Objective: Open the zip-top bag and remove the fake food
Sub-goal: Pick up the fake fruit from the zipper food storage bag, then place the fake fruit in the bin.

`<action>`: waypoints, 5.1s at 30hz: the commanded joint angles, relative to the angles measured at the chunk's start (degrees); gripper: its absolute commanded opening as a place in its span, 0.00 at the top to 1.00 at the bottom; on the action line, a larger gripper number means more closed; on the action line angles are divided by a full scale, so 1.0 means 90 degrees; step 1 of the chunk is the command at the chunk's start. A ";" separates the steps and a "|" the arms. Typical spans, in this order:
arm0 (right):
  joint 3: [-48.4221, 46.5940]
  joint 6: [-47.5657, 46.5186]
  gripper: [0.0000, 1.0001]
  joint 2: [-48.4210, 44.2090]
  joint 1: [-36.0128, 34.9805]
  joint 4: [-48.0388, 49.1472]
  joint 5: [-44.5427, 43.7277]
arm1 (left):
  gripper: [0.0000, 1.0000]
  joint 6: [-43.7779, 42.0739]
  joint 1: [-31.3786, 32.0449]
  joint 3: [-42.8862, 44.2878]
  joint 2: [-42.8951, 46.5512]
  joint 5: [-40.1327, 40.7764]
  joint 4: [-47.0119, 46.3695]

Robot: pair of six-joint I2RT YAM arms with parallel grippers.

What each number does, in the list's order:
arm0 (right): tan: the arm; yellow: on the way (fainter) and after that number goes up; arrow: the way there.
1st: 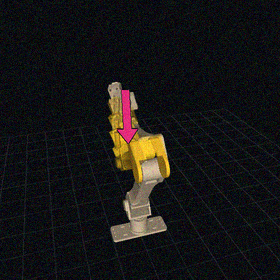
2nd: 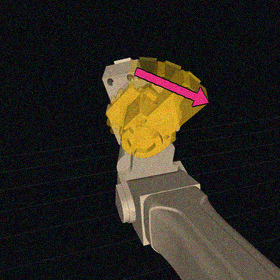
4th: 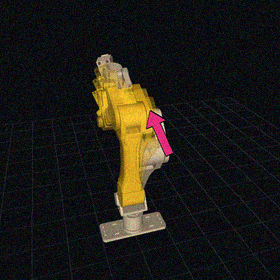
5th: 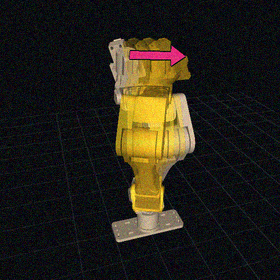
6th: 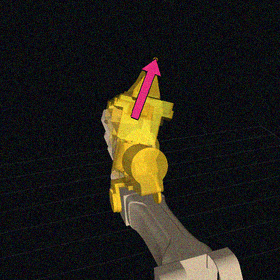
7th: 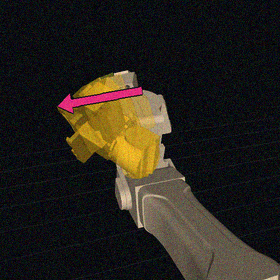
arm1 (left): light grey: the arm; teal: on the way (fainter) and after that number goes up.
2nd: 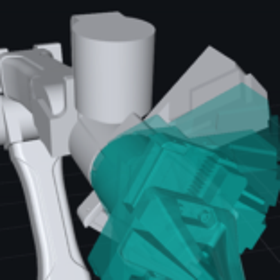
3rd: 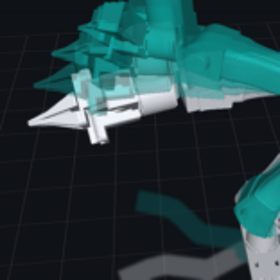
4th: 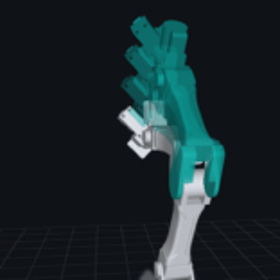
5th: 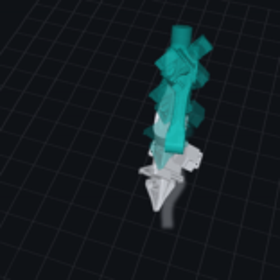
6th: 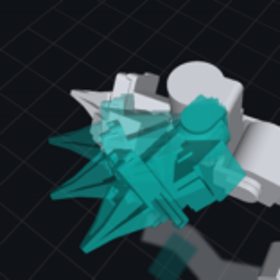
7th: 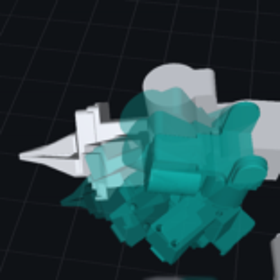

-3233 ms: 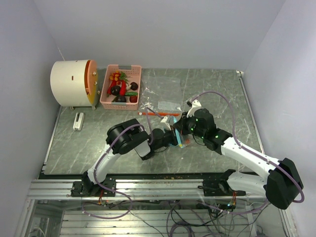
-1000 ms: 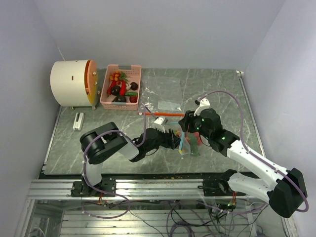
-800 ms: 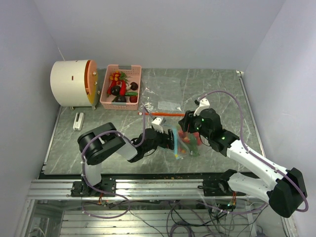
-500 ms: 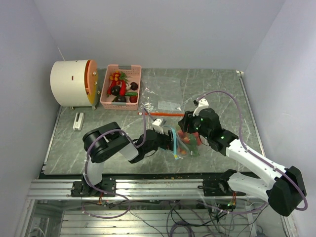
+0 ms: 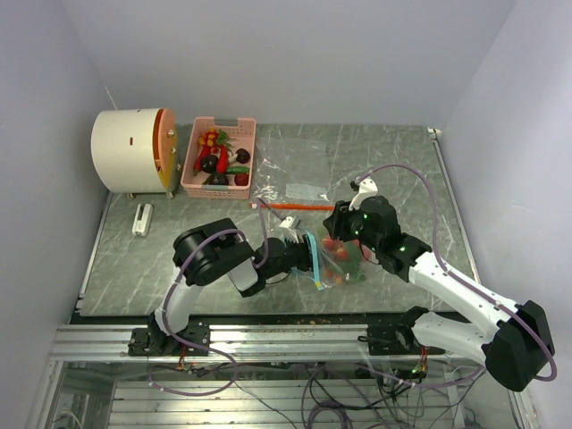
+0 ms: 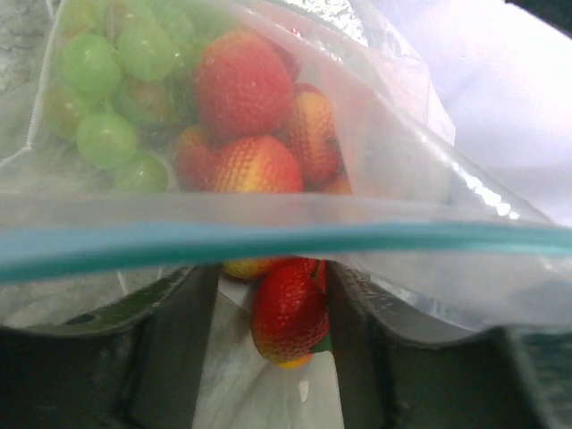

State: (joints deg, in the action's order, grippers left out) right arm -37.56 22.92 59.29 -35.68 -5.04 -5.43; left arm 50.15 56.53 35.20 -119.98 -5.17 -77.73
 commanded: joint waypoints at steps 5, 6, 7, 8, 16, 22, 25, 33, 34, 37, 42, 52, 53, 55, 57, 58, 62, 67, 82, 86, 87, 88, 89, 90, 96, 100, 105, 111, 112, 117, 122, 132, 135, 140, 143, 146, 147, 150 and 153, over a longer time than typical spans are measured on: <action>0.0011 -0.0049 0.61 0.0037 0.0044 0.0032 -0.0085 | 0.56 -0.0002 -0.0005 -0.0165 0.0324 -0.0013 -0.0004; 0.0006 -0.0047 0.61 0.0067 0.0046 0.0012 -0.0115 | 0.57 -0.0005 -0.0014 -0.0184 0.0382 -0.0012 0.0041; -0.0001 -0.0052 0.60 0.0079 0.0048 -0.0052 -0.0198 | 0.58 -0.0001 -0.0021 -0.0215 0.0437 -0.0016 0.0055; -0.0013 -0.0040 0.59 0.0056 0.0088 -0.0164 -0.0317 | 0.58 0.0024 -0.0037 -0.0263 0.0484 -0.0021 0.0025; 0.0233 0.0224 0.31 -0.0508 0.2117 -0.0758 0.0750 | 0.67 0.0244 -0.0118 -0.0543 0.0514 -0.0131 -0.0529; 0.0597 0.0390 0.21 -0.0188 0.2606 -0.0666 0.1560 | 0.57 0.0508 -0.0152 -0.0512 0.0103 -0.0358 -0.1094; 0.0823 0.0464 0.23 -0.0064 0.2624 -0.0463 0.1810 | 0.44 0.0497 -0.0147 -0.0567 0.0009 -0.0314 -0.1176; 0.1299 0.0745 0.60 -0.0053 0.2637 0.0160 0.2521 | 0.30 0.0521 0.0210 -0.0828 -0.0284 -0.0047 -0.1559; 0.1381 0.0807 0.65 -0.0049 0.2637 0.0264 0.2611 | 0.29 0.0580 0.0258 -0.0841 -0.0380 -0.0049 -0.1704; 0.1742 0.1062 0.74 0.0005 0.2646 0.0743 0.2917 | 0.26 0.0778 0.0381 -0.0887 -0.0667 -0.0053 -0.2223; 0.2189 0.1498 0.91 0.0175 0.2647 0.1549 0.3374 | 0.21 0.0836 0.0544 -0.0857 -0.0818 0.0019 -0.2325; 0.2128 0.1500 1.00 0.0094 0.2689 0.1570 0.3300 | 0.53 0.0823 0.0714 -0.0825 -0.0869 0.0006 -0.2310; 0.2107 0.1493 1.00 0.0077 0.2702 0.1545 0.3286 | 0.59 0.0853 0.0716 -0.0834 -0.0880 0.0011 -0.2339; 0.2069 0.1463 1.00 0.0048 0.2744 0.1505 0.3279 | 0.74 0.0842 0.0712 -0.0862 -0.0855 0.0022 -0.2339; 0.2022 0.1445 1.00 0.0027 0.2775 0.1465 0.3274 | 0.85 0.0817 0.0711 -0.0906 -0.0785 0.0044 -0.2327; 0.1991 0.1432 1.00 0.0018 0.2798 0.1433 0.3270 | 0.89 0.0805 0.0716 -0.0926 -0.0743 0.0041 -0.2323; 0.1844 0.1329 1.00 -0.0062 0.2866 0.1248 0.3208 | 0.93 0.0728 0.0691 -0.1003 -0.0499 0.0054 -0.2232; 0.1612 0.1142 1.00 -0.0244 0.3013 0.0912 0.3102 | 0.93 0.0719 0.0512 -0.1232 -0.0213 0.0074 -0.2235; 0.1319 0.0799 1.00 -0.0306 0.3416 0.0555 0.3026 | 0.93 0.0680 0.0021 -0.1833 0.0871 -0.0044 -0.2005; 0.1438 0.0802 1.00 -0.0288 0.3458 0.0620 0.3082 | 0.93 0.0502 -0.0072 -0.1778 0.1566 -0.0118 -0.1281; 0.1477 0.0807 1.00 -0.0282 0.3464 0.0648 0.3097 | 0.93 0.0421 -0.0083 -0.1727 0.1799 -0.0114 -0.0985; 0.1507 0.0796 1.00 -0.0284 0.3466 0.0670 0.3103 | 0.93 0.0314 -0.0081 -0.1665 0.2039 -0.0106 -0.0667; 0.1532 0.0788 1.00 -0.0284 0.3473 0.0686 0.3096 | 0.93 0.0207 -0.0089 -0.1592 0.2264 -0.0091 -0.0297; 0.1550 0.0780 1.00 -0.0293 0.3467 0.0684 0.3082 | 0.93 0.0104 -0.0091 -0.1529 0.2508 -0.0061 0.0058; 0.1450 0.0641 1.00 -0.0320 0.3543 0.0567 0.2978 | 0.93 -0.0596 -0.0145 -0.1164 0.3946 0.0308 0.2412; 0.1372 0.0589 1.00 -0.0297 0.3600 0.0563 0.2979 | 0.93 -0.1137 -0.0147 -0.0884 0.4877 0.0904 0.4470; 0.1403 0.0639 1.00 -0.0164 0.3632 0.0737 0.3071 | 0.93 -0.1457 -0.0237 -0.0658 0.5696 0.1373 0.5929; 0.1457 0.0637 1.00 -0.0118 0.3681 0.0819 0.3113 | 0.93 -0.1556 -0.0453 -0.0708 0.6389 0.1534 0.6582; 0.1463 0.0637 1.00 -0.0121 0.3681 0.0814 0.3113 | 0.93 -0.1567 -0.0502 -0.0708 0.6451 0.1557 0.6696; 0.1487 0.0618 1.00 -0.0123 0.3702 0.0804 0.3127 | 0.93 -0.1601 -0.0717 -0.0596 0.6786 0.1503 0.7151; 0.1509 0.0626 1.00 -0.0092 0.3711 0.0857 0.3159 | 0.93 -0.1868 -0.0871 -0.0164 0.7163 0.1678 0.7800; 0.1507 0.0610 1.00 0.0067 0.3721 0.0989 0.3250 | 0.93 -0.2308 -0.1143 0.1053 0.6842 0.2344 0.8928; 0.1507 0.0616 1.00 0.0114 0.3720 0.1037 0.3298 | 0.93 -0.2409 -0.1328 0.1390 0.6609 0.2380 0.8865; 0.1534 0.0591 1.00 0.0126 0.3730 0.1064 0.3284 | 0.93 -0.2600 -0.1650 0.2243 0.5940 0.2477 0.8931; 0.1554 0.0565 1.00 0.0206 0.3730 0.1107 0.3232 | 0.93 -0.2776 -0.1808 0.2702 0.5626 0.2822 0.8972; 0.1542 0.0574 1.00 0.0296 0.3740 0.1171 0.3276 | 0.92 -0.2987 -0.2124 0.3188 0.5249 0.3073 0.9046; 0.1530 0.0565 1.00 0.0317 0.3741 0.1175 0.3270 | 0.92 -0.3031 -0.2307 0.3309 0.5129 0.3061 0.9004; 0.1500 0.0564 1.00 0.0372 0.3760 0.1198 0.3277 | 0.93 -0.3168 -0.2895 0.3598 0.4741 0.2964 0.8710; 0.1507 0.0565 1.00 0.0403 0.3765 0.1205 0.3289 | 0.93 -0.3323 -0.3383 0.3971 0.4275 0.2993 0.8521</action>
State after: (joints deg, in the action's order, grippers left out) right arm -23.88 28.82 62.43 -2.55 3.84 23.68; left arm 23.44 30.65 66.43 -77.82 19.94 2.98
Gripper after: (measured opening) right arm 0.006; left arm 0.469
